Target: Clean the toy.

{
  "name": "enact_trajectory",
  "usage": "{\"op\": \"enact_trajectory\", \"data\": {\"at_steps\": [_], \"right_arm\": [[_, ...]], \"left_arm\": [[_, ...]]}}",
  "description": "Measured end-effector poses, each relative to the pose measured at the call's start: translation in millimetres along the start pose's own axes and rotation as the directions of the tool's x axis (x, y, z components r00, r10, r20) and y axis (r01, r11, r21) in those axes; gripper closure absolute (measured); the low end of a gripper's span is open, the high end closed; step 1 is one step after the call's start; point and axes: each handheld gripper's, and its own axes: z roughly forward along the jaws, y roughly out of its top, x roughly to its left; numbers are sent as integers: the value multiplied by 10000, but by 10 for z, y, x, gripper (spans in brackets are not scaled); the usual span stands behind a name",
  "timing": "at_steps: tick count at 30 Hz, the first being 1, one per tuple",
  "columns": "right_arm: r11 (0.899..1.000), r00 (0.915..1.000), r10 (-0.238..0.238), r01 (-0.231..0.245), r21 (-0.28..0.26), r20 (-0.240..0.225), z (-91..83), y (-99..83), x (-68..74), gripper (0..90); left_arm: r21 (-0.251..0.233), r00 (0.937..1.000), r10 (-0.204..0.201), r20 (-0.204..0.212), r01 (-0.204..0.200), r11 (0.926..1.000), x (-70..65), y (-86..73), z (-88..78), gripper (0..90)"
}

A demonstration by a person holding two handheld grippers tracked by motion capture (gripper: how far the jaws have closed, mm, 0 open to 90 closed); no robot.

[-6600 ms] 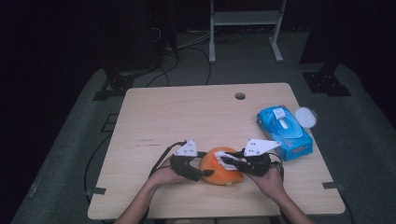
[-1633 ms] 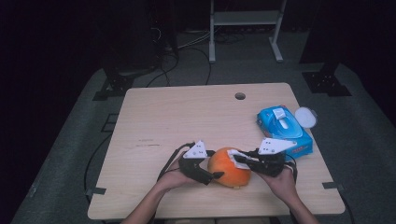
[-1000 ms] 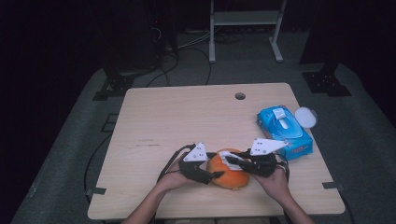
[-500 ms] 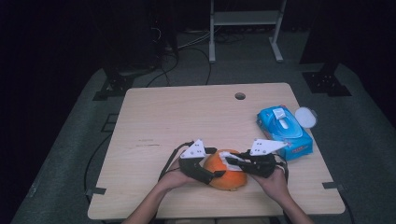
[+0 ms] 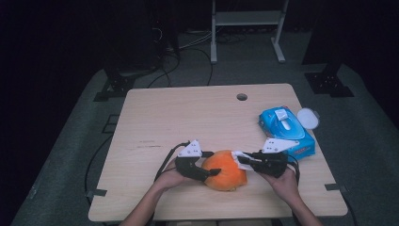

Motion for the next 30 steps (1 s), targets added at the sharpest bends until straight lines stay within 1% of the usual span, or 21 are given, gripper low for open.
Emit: {"op": "enact_trajectory", "data": {"at_steps": [2, 4, 6, 8, 9, 11, 13, 15, 16, 18, 21, 22, 24, 26, 28, 30], "right_arm": [[10000, 10000, 51, -51, -34, 41, -12, -11, 12, 796], [9999, 10000, -82, 81, -128, -25, -7, 17, 65, 797], [9990, 9989, -317, 306, -311, -352, 11, 66, 152, 796], [9976, 9972, -629, 616, -316, -407, 40, 89, 222, 796], [9969, 9965, -740, 728, -314, -394, 49, 91, 234, 796], [9979, 9976, -590, 579, -285, -364, 44, 82, 203, 796], [9990, 9992, -382, 379, -220, -137, 33, 52, 129, 797], [9999, 9999, -100, 101, -39, 73, 26, 8, 46, 796], [9999, 9999, 105, -106, 27, 86, 23, -13, 11, 796], [9996, 9996, 283, -283, 44, 0, 18, -42, -27, 797], [9997, 9996, 248, -247, 37, -135, 17, -32, -13, 795], [9997, 9995, 243, -244, -50, -218, 15, -25, 2, 794], [9995, 9991, 158, -169, -251, -404, 16, -4, 34, 794], [9991, 9986, 127, -147, -394, -510, 37, 24, 57, 793], [9989, 9988, 90, -111, -447, -475, 59, 52, 56, 794], [9985, 9989, 204, -225, -501, -418, 81, 61, 26, 794]], "left_arm": [[-3, 10000, -75, -20, 75, 10000, 11, -7, 1, 295], [-33, 9997, -222, -80, 221, 9997, 39, -26, -1, 293], [-46, 9993, -361, -119, 360, 9993, 64, -37, -16, 293], [-47, 9990, -435, -48, 435, 9990, 89, -54, -33, 292], [-98, 9988, -482, 0, 482, 9988, 95, -63, -38, 292], [-113, 9988, -484, 58, 485, 9988, 108, -70, -43, 296], [-145, 9987, -490, 114, 492, 9987, 116, -72, -42, 300], [-153, 9985, -543, 113, 545, 9984, 120, -76, -44, 300], [-160, 9984, -562, 111, 564, 9983, 123, -77, -46, 300], [-165, 9979, -633, 100, 634, 9978, 128, -79, -47, 297], [-183, 9975, -698, 78, 700, 9974, 124, -82, -43, 289], [-190, 9974, -721, 72, 722, 9972, 123, -83, -44, 289], [-219, 9977, -659, 131, 661, 9976, 114, -80, -38, 291], [-232, 9985, -488, 246, 494, 9985, 89, -68, -27, 298], [-229, 9991, -276, 333, 284, 9993, 54, -51, -14, 301], [-224, 9992, -45, 402, 54, 9997, 21, -36, -7, 304]]}}
